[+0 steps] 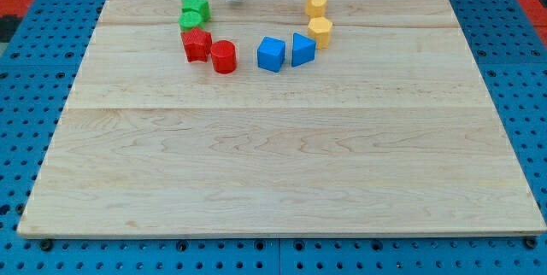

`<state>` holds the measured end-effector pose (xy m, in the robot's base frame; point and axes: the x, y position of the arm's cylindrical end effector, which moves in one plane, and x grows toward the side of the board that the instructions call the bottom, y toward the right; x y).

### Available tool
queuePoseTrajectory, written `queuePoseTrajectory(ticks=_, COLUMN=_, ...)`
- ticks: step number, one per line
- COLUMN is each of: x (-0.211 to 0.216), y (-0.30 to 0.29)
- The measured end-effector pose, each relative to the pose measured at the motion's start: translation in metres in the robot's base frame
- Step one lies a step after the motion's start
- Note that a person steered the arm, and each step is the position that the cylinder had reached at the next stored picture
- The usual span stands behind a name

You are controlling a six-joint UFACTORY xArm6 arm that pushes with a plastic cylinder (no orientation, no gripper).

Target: Nudge the blue cube down a bit

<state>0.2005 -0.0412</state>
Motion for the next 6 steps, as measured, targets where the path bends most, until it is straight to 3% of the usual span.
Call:
queuePoseTrajectory(ticks=1, x=0.035, y=-0.015)
queuePoseTrajectory(ticks=3, x=0.103, y=0.011)
queuePoseTrajectory(ticks=5, x=0.121, y=0.034)
queuePoseTrajectory(ticks=6, x=0.115, y=0.016)
